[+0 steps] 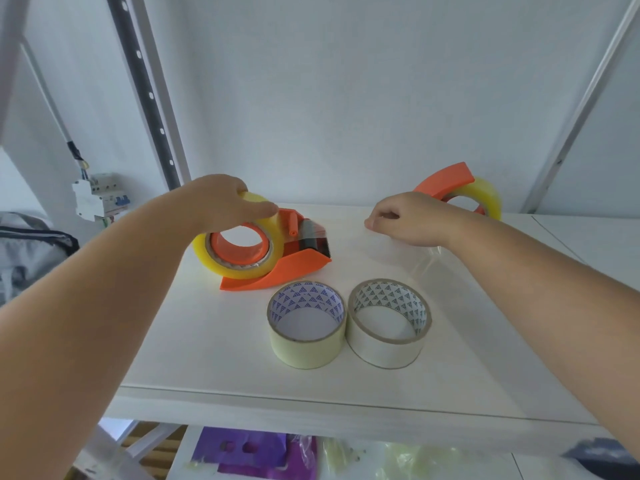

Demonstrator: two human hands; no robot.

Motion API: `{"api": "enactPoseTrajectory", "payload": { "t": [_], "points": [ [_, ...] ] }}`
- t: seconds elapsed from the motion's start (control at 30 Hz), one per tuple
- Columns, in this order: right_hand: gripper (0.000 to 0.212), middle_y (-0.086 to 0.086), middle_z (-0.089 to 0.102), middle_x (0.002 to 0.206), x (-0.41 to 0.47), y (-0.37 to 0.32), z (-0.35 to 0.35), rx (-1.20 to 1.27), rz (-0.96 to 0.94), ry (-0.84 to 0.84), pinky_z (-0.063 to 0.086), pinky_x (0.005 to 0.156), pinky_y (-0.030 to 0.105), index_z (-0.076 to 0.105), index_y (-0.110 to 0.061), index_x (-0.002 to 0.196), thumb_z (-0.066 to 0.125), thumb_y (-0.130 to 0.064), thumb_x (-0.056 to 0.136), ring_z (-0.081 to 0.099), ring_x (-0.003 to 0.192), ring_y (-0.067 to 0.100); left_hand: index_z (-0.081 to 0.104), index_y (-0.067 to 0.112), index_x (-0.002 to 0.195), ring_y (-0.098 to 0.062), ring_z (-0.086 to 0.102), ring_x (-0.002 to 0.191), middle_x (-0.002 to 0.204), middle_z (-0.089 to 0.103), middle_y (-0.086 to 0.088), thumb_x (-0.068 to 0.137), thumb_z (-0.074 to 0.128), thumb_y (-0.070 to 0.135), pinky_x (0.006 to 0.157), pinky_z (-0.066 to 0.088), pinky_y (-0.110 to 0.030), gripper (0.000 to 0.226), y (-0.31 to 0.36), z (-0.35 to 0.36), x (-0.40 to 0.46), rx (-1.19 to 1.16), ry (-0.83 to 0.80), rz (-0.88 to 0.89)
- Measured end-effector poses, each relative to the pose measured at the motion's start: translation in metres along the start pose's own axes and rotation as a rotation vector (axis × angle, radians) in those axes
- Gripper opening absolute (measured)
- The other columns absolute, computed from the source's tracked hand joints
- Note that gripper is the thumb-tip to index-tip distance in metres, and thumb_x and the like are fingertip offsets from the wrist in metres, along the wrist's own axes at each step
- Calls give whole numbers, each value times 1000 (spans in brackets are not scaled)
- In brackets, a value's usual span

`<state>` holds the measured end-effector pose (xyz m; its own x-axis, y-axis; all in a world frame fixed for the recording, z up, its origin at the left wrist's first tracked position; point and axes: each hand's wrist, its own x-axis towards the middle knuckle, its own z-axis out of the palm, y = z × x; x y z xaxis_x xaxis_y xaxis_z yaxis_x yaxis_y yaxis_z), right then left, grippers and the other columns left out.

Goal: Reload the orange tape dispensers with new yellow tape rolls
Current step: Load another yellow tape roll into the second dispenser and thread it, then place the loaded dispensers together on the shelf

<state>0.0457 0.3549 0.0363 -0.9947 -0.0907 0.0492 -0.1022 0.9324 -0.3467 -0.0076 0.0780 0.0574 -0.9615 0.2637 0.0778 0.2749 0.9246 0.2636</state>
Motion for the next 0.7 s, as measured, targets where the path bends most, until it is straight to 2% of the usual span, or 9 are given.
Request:
{"api": "enactPoseTrajectory", "payload": {
  "t": [0.2,0.3,0.37,0.43,0.5,0.6,0.7],
  "points": [
    [28,-15,52,78,-2,5,2,35,7,21,37,62,22,66,-23,95,51,-47,91,49,73,2,58,11,85,-21,54,76,81,58,-4,82,53,63,66,39,-31,52,-5,3,1,-128,43,8],
    [29,-5,65,89,-5,9,2,160,-1,76,47,77,31,69,-19,98,53,-42,91,61,87,15,59,3,82,-21,50,63,72,55,-6,79,59,59,60,38,-30,55,-9,8,1,-387,135,-32],
    [26,2,69,98,-5,7,-1,281,-18,156,48,85,34,69,-21,97,53,-42,92,63,94,20,57,5,78,-22,46,62,68,48,-8,72,61,58,60,37,-31,53,-6,6,-1,-603,185,-42],
    [22,-7,66,90,-4,1,-7,408,-48,241,44,78,29,67,-24,96,51,-40,94,59,83,10,59,11,80,-21,48,65,71,49,-10,66,62,58,64,39,-34,49,3,1,-1,-827,209,-43],
    [15,-14,55,77,-1,-7,-13,592,-60,303,41,70,25,62,-29,93,51,-38,94,50,69,3,60,12,75,-22,52,62,67,54,-8,74,64,52,68,42,-33,40,15,-6,-2,-1004,228,-61],
    [12,-6,49,74,5,-26,-14,847,-32,406,41,68,27,53,-27,89,50,-38,94,46,64,10,61,17,71,-19,53,54,56,55,-1,77,64,50,73,49,-33,34,36,-12,-2,-1193,218,-149],
    [20,-5,51,65,13,-51,-13,1115,5,439,45,61,26,42,-22,82,48,-35,96,47,58,11,59,18,73,-15,51,51,56,53,1,79,62,47,69,50,-31,30,58,-11,-3,-1381,152,-227]
  ]
}}
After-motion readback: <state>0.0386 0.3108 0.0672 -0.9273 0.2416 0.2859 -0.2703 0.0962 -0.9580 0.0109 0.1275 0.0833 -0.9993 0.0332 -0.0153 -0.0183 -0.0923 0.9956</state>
